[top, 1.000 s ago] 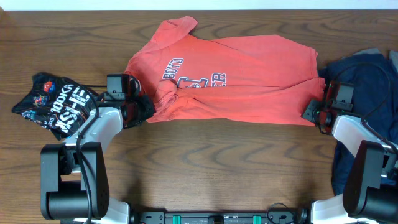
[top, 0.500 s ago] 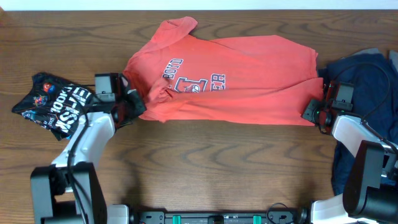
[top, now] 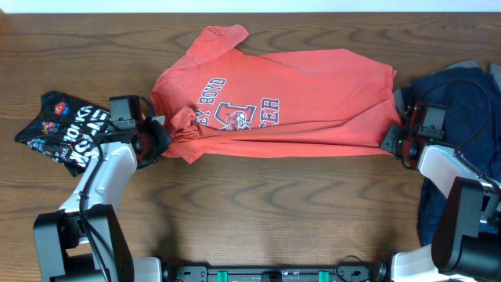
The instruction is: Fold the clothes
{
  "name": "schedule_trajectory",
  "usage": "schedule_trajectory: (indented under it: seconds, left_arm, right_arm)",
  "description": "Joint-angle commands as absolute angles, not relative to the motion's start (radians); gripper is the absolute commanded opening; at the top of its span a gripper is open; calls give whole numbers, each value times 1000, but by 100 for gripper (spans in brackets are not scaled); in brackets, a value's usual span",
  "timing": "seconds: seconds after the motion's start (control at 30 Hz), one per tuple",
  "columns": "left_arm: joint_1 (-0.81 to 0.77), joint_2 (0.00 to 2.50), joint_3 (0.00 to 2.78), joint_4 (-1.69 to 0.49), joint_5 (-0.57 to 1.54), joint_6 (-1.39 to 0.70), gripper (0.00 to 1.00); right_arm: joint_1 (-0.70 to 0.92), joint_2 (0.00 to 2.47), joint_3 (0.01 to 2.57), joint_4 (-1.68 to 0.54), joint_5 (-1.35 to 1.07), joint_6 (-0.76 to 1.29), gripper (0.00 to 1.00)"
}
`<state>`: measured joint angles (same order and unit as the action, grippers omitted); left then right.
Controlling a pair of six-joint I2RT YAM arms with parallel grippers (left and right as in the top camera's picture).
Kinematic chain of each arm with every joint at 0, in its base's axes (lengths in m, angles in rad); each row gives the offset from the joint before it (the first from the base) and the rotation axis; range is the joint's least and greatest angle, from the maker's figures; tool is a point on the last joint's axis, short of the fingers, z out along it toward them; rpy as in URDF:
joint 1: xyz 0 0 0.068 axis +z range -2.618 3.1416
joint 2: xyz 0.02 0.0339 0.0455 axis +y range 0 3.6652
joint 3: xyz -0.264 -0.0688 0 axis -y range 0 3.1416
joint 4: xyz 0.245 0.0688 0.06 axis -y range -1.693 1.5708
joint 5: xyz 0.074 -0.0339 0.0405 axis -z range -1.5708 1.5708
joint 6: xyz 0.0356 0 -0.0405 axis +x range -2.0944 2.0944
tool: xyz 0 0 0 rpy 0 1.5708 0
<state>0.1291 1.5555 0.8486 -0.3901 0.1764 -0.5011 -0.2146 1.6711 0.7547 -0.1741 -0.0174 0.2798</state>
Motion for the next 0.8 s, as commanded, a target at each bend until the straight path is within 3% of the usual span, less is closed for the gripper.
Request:
schedule_trajectory:
  seconds: [0.0, 0.53, 0.77]
  left_arm:
    - [161, 1549, 855, -406, 77, -514, 7]
    - [161, 1549, 855, -472, 63, -506, 7]
    - [170, 1548, 855, -486, -184, -507, 7]
  right_arm:
    - [-203, 1687, 738, -196, 23, 276, 47]
    - [-204, 1687, 738, -196, 26, 276, 46]
    - [-204, 1687, 738, -202, 27, 276, 46]
